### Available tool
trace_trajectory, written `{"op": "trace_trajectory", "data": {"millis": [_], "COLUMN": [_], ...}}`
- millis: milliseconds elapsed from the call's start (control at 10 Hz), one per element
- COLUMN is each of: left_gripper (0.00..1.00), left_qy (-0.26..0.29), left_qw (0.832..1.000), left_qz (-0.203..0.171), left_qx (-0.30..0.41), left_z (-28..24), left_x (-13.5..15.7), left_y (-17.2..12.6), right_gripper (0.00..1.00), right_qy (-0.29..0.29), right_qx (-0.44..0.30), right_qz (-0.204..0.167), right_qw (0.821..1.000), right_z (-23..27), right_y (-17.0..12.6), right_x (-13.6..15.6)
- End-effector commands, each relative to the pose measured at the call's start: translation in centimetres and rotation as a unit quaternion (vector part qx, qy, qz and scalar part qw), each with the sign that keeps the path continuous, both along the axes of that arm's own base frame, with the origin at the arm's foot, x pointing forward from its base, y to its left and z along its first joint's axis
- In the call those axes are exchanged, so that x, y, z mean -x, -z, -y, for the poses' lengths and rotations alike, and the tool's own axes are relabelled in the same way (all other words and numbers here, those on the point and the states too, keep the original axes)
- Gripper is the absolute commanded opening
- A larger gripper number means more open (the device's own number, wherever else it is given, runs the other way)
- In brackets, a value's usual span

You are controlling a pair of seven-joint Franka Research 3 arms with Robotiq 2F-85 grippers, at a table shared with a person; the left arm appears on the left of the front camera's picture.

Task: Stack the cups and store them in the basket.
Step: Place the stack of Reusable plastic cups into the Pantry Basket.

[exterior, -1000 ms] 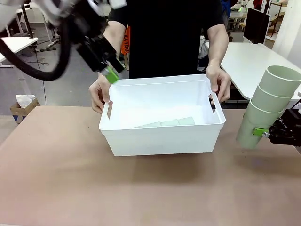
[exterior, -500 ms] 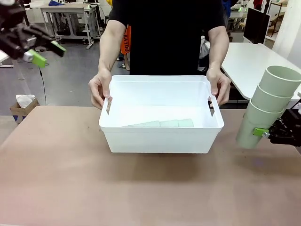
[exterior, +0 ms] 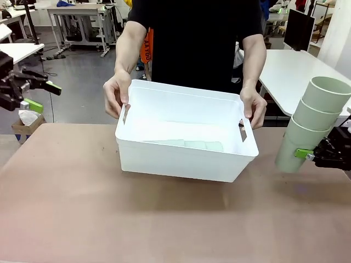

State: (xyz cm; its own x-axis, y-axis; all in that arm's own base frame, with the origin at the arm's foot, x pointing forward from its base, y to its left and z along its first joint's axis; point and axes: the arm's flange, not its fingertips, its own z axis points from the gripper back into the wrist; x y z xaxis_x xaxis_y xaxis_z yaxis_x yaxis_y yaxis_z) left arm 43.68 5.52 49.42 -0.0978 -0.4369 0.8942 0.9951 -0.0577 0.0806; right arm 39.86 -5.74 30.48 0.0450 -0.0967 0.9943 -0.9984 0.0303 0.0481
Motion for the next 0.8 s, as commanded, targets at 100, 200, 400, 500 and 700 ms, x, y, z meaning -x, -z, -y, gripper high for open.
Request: {"op": "trace_trajectory", "data": {"millis": [100, 200, 400, 500, 700], "left_gripper": [1.0, 1.0, 1.0, 1.0, 1.0], "left_qy": [-0.016, -0.013, -0.013, -0.013, -0.013], "left_qw": [0.999, 1.0, 1.0, 1.0, 1.0], "left_qz": [0.005, -0.004, -0.003, -0.003, -0.003], "left_qx": [0.035, 0.028, 0.02, 0.02, 0.02], "left_z": [-0.4, -0.4, -0.6, -0.6, -0.6], "left_x": [-1.1, -1.2, -0.9, -0.9, -0.9], "left_y": [3.7, 4.5, 3.2, 3.2, 3.2], "right_gripper": [0.86, 0.86, 0.86, 0.86, 0.86], "right_qy": [-0.004, -0.004, -0.004, -0.004, -0.004], "right_qx": [0.001, 0.001, 0.001, 0.001, 0.001], "right_qz": [0.008, 0.008, 0.008, 0.008, 0.008], "right_qw": [1.0, 1.0, 1.0, 1.0, 1.0], "right_z": [-0.1, -0.1, -0.1, -0.1, -0.1], "right_y": [-0.5, -0.5, -0.5, -0.5, -0.5], "right_x": [-0.1, -0.1, -0.1, -0.1, -0.1]}}
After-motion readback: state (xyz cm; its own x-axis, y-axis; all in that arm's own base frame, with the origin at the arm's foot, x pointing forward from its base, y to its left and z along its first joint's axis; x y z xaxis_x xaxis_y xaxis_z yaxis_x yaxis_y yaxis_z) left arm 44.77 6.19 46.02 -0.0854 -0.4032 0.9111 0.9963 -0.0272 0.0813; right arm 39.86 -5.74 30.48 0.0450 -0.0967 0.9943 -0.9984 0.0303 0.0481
